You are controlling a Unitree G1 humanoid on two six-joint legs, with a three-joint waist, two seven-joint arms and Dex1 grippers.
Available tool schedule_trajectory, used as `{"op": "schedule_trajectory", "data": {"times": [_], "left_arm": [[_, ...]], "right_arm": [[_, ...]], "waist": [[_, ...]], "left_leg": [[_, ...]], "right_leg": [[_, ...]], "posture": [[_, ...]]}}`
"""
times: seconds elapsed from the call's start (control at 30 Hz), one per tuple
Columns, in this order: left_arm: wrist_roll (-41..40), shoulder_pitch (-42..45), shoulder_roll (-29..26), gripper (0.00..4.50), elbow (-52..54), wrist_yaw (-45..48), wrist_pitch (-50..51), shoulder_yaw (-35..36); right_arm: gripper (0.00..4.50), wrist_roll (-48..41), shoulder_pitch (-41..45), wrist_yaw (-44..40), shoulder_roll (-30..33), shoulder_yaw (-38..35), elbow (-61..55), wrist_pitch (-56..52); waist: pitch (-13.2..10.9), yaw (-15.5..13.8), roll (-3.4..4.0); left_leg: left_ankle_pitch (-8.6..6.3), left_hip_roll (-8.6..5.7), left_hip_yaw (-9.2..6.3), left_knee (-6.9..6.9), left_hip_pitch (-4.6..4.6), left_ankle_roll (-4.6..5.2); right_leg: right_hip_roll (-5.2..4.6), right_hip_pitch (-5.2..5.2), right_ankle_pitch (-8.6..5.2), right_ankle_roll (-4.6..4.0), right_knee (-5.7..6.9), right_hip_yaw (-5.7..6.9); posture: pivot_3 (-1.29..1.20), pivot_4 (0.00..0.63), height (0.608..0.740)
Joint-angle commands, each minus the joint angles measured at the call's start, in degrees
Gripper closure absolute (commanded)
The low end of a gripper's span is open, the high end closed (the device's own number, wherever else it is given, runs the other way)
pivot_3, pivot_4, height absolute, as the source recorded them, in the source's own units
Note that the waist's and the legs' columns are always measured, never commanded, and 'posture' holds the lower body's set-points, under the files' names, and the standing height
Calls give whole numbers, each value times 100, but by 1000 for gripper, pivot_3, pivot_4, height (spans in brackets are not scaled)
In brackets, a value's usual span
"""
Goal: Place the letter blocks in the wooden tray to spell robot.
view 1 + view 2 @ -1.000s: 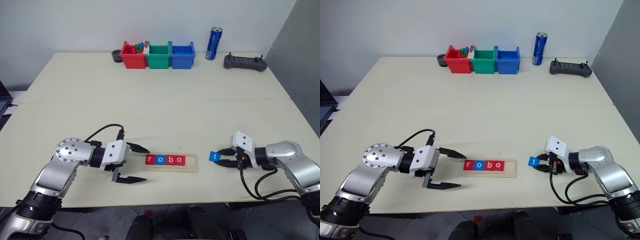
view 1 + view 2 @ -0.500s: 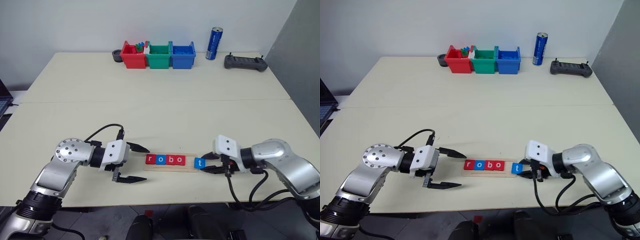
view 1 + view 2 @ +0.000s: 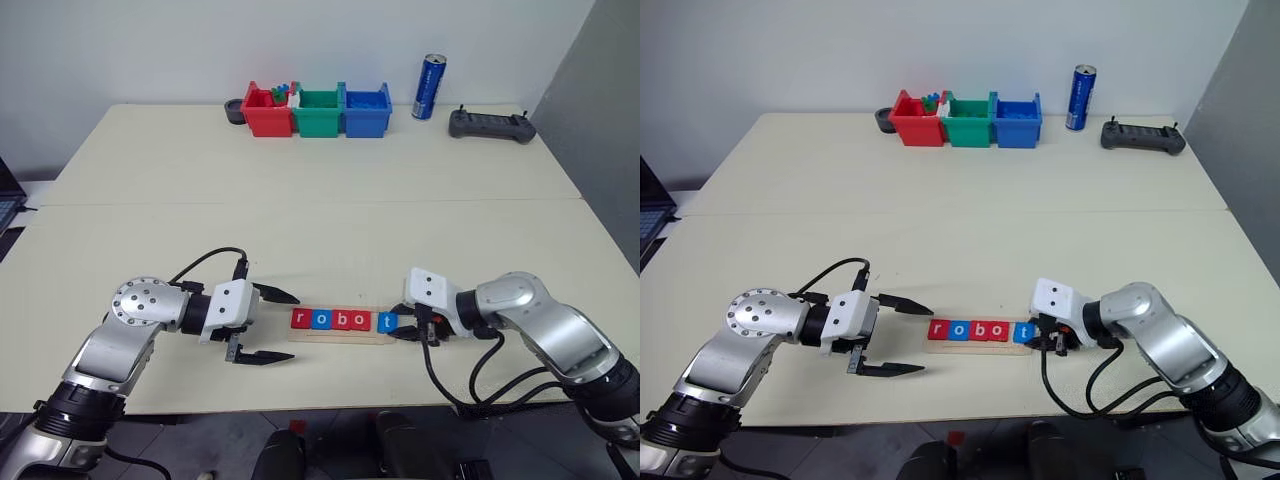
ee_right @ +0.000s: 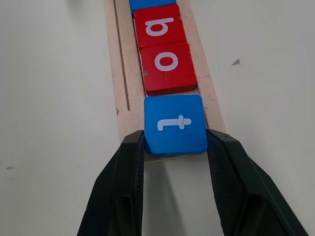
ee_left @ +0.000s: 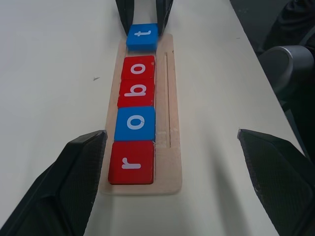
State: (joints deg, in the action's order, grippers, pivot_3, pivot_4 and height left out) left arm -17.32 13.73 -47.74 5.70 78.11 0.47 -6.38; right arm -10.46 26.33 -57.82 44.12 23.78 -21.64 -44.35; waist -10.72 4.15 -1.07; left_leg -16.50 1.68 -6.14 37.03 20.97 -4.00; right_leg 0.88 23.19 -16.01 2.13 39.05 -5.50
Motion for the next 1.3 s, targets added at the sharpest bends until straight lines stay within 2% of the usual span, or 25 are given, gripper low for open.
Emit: {"op": "schedule_trajectory", "data": {"times": [0.03, 0.27, 0.53, 0.57, 0.73, 0.87, 1.13, 1.2, 1.3], "left_arm": [[-27, -35, -6, 0, 140, -75, -90, 112], [-43, -11, -8, 0, 342, -186, 83, 69], [-36, 10, -7, 0, 169, -128, -18, 88], [-31, 9, -5, 0, 144, -121, -39, 88], [-19, -17, -6, 0, 74, -113, -119, 103], [-11, -69, -25, 0, 70, -125, -150, 121], [-2, -63, -34, 0, 104, -153, -145, 107], [-2, -54, -36, 0, 111, -151, -140, 104], [-17, -40, -39, 0, 140, -150, -109, 104]], "right_arm": [[3053, 47, 185, -9, -59, 7, 19, 27], [3053, 3, 276, -52, -102, 4, 69, -8], [250, -56, 315, -156, -120, -1, -43, -62], [54, -59, 322, -151, -134, -9, -51, -67], [54, -305, 460, -46, -235, -410, -169, -352], [918, -471, 485, 104, -286, -656, -278, -550], [3868, -70, 497, 409, -337, -340, 133, -98], [4471, 147, 538, 420, -333, -170, 292, 134], [4471, 296, 589, 385, -369, -13, 416, 229]], "waist": [[0, -1, 0], [0, 0, 0], [0, 0, 0], [0, 0, 0], [0, 1, 0], [0, -1, 0], [0, 2, 0], [0, 3, 0], [0, 4, 0]], "left_leg": [[0, 0, 0, 0, 0, 0], [0, 0, 0, 0, 0, 0], [0, 0, 0, 0, 0, 0], [0, 0, 0, 0, 0, 0], [0, 0, 0, 0, 0, 0], [0, 0, -1, 0, 0, 0], [0, 0, -1, -1, 0, 0], [0, 0, 0, -1, 0, 0], [0, 0, 0, -1, 0, 0]], "right_leg": [[0, 0, 0, 0, 0, 0], [0, 0, 0, 0, 0, 0], [0, 0, 0, 0, 0, 0], [0, 0, 0, 0, 0, 0], [0, 0, 0, 0, 0, 0], [0, 0, 0, -1, 1, 1], [0, 1, 0, -1, 0, 1], [0, 1, 0, -1, 0, 1], [0, 1, 0, -1, 1, 1]], "posture": [[0, 150, 740], [0, 150, 740], [0, 150, 740], [0, 150, 740], [0, 150, 740], [0, 150, 740], [0, 150, 740], [0, 150, 740], [0, 150, 740]]}}
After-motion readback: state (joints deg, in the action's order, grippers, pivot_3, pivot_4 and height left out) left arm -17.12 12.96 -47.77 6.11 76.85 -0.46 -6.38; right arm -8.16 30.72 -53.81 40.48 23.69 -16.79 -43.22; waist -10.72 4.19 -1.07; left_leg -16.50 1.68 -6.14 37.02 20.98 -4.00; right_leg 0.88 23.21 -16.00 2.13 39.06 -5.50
